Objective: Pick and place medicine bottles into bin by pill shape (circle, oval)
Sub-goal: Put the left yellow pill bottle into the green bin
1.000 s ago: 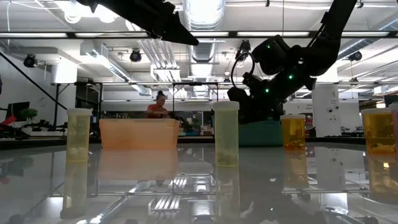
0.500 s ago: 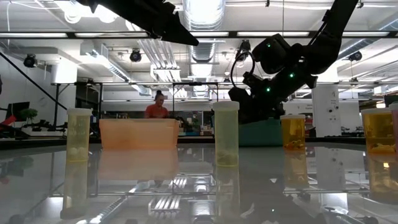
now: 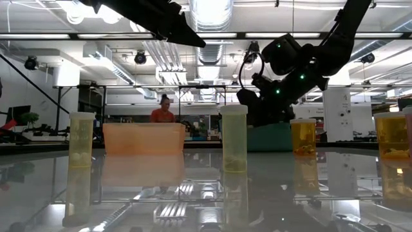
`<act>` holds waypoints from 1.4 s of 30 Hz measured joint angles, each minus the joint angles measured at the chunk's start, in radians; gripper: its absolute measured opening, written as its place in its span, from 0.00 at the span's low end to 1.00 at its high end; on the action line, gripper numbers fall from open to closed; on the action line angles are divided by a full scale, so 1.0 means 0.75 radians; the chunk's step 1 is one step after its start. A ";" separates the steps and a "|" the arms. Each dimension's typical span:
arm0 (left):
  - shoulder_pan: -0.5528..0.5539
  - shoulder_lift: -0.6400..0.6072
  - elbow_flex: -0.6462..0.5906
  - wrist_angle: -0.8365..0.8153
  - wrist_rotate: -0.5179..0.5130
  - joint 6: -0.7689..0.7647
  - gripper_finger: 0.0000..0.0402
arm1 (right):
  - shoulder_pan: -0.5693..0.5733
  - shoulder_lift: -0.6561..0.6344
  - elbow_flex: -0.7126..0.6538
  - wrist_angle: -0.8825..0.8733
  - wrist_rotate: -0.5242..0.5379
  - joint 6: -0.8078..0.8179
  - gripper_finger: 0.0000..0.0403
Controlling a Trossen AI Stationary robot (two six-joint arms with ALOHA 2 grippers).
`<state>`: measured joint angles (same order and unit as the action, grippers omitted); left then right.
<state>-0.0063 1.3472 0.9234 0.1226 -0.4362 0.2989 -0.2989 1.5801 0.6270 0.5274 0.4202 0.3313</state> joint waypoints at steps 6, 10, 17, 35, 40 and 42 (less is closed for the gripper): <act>-0.001 0.000 0.000 0.000 0.000 -0.004 0.48 | 0.000 -0.113 -0.001 -0.068 -0.005 -0.010 0.52; -0.001 0.000 0.000 0.000 0.000 -0.006 0.48 | 0.005 -0.258 -0.001 -0.215 -0.007 -0.018 0.52; -0.001 0.001 0.000 -0.009 0.001 -0.067 0.48 | 0.080 -0.565 -0.001 -0.493 -0.098 -0.128 0.52; -0.091 0.002 0.011 -0.105 0.025 -0.185 0.48 | 0.262 -1.049 -0.246 -0.251 -0.398 -0.403 0.52; -0.127 -0.004 0.103 -0.431 0.202 -0.267 0.48 | 0.262 -1.076 -0.293 -0.250 -0.406 -0.343 0.52; -0.137 -0.004 0.149 -0.580 0.267 -0.320 0.48 | 0.264 -1.063 -0.297 -0.250 -0.450 -0.338 0.52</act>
<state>-0.1094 1.3445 1.0355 -0.3122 -0.2357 0.0592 -0.1009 0.7830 0.4042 0.3397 0.0829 0.0779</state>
